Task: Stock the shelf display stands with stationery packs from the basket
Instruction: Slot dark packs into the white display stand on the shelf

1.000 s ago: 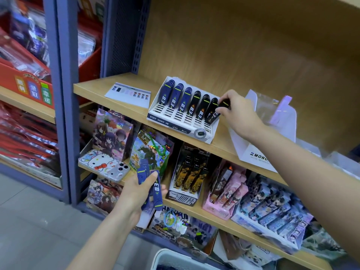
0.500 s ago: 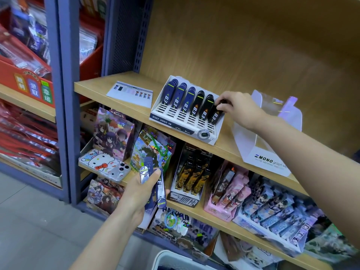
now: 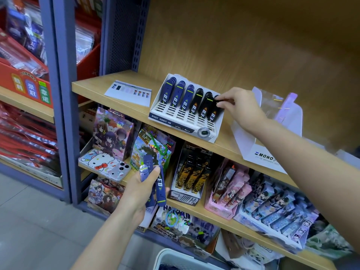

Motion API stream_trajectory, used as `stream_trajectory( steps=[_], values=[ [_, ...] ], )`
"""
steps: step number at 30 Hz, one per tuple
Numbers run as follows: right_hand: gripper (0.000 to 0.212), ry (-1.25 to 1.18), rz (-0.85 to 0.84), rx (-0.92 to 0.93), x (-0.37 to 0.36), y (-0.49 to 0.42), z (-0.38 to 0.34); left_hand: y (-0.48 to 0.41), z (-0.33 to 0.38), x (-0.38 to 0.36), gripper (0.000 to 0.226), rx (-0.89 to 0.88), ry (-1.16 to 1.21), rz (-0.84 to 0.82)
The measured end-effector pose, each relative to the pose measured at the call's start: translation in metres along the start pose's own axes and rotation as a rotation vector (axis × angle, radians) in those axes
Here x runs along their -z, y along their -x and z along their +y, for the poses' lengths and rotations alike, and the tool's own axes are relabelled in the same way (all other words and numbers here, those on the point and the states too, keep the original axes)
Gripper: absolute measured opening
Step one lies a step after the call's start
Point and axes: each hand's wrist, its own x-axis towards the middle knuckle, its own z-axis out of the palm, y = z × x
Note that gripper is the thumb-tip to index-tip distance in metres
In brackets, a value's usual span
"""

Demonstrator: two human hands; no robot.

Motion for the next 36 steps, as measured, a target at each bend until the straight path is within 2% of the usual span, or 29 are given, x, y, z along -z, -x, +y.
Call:
stream_trajectory(
  steps=[4,6,8,10,13,15,17,20,24,27,31,33,36],
  values=[
    [0.032,0.015,0.102,0.004,-0.008,0.016,-0.009,-0.003,-0.003,0.001,0.018,0.0,-0.031,0.035],
    [0.024,-0.1,0.198,0.01,-0.015,0.037,-0.024,-0.005,-0.003,0.002,0.018,0.014,-0.02,0.054],
    [0.015,-0.198,0.172,0.027,-0.024,0.064,-0.042,-0.005,-0.003,0.002,0.017,0.02,0.001,0.056],
    [0.014,-0.262,-0.018,0.002,-0.038,0.094,-0.06,-0.006,-0.003,0.001,0.016,0.011,0.033,0.044],
    [0.016,-0.432,-0.382,-0.178,-0.062,0.131,-0.08,-0.003,-0.002,-0.002,0.014,-0.011,0.079,0.04],
    [0.022,-0.548,-0.529,-0.313,-0.077,0.143,-0.085,0.001,-0.001,-0.004,0.014,-0.02,0.114,0.038],
    [0.02,-0.745,-0.588,-0.467,-0.081,0.147,-0.086,0.004,0.001,-0.006,0.014,-0.046,0.134,0.018],
    [0.007,-0.873,-0.493,-0.549,-0.075,0.15,-0.082,0.009,0.004,-0.009,0.01,-0.129,0.083,-0.012],
    [0.003,-0.799,-0.27,-0.529,-0.047,0.153,-0.068,0.012,0.002,-0.017,0.01,-0.228,-0.037,-0.021],
    [0.004,-0.78,-0.118,-0.514,-0.018,0.149,-0.055,0.014,-0.003,-0.023,0.012,-0.227,-0.116,-0.061],
    [0.002,-0.779,0.077,-0.444,0.009,0.124,-0.038,0.016,-0.007,-0.029,0.034,-0.234,-0.263,-0.035],
    [0.01,-0.73,0.153,-0.387,0.018,0.106,-0.033,0.017,-0.009,-0.029,0.035,-0.192,-0.243,-0.007],
    [0.006,-0.65,0.218,-0.313,0.02,0.076,-0.033,0.018,-0.009,-0.028,0.03,-0.156,-0.255,0.012]
  ],
)
